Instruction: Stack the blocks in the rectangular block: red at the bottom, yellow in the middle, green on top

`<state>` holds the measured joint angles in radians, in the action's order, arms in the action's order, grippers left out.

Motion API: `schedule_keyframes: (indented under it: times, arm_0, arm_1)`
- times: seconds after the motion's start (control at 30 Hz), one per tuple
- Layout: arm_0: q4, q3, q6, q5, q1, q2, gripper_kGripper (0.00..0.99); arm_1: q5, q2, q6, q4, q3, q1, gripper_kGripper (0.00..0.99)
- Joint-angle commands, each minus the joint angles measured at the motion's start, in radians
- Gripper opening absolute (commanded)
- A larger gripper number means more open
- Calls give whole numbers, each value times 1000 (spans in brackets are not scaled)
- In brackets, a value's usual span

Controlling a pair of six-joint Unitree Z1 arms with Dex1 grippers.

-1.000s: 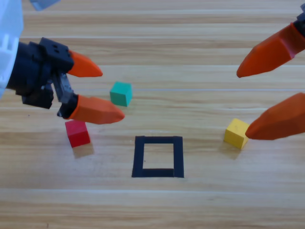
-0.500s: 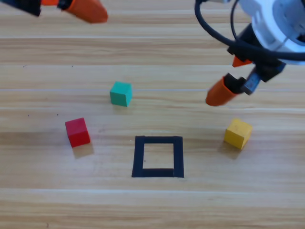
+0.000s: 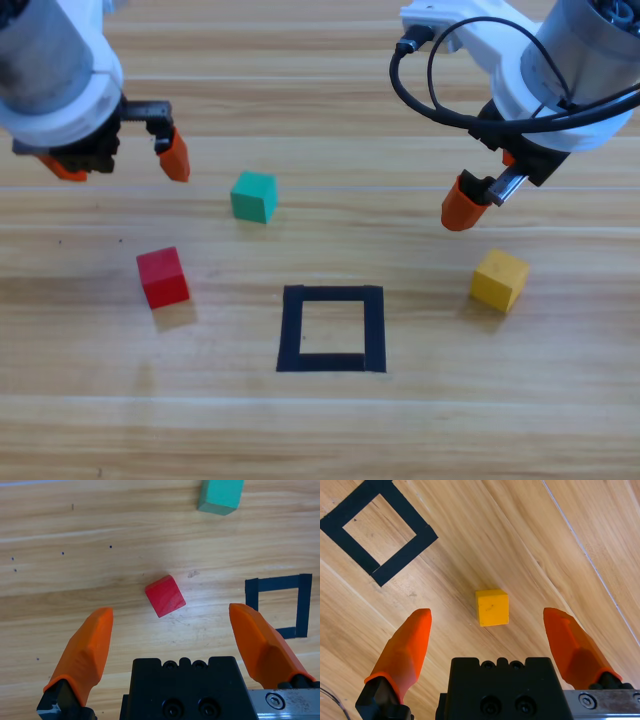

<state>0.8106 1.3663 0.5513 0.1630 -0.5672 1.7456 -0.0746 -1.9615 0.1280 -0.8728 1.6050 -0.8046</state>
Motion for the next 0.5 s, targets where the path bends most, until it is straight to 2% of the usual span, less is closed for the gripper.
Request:
schedule_keyframes:
  times: [0.03,0.13,0.27,0.5]
  arm_0:
    - [2,-39,104,7,15,124,990]
    - [5,-42,150,-7,15,178,990]
    - [7,-21,179,-60,27,219,990]
    - [98,103,222,-97,35,302,990]
  arm_1:
    - [-54,-103,-5,-25,-34,24,985]
    - [-77,-134,-5,-25,-39,24,979]
    - [-74,-155,-1,-25,-40,24,979]
    - [-79,-217,22,-23,-25,28,979]
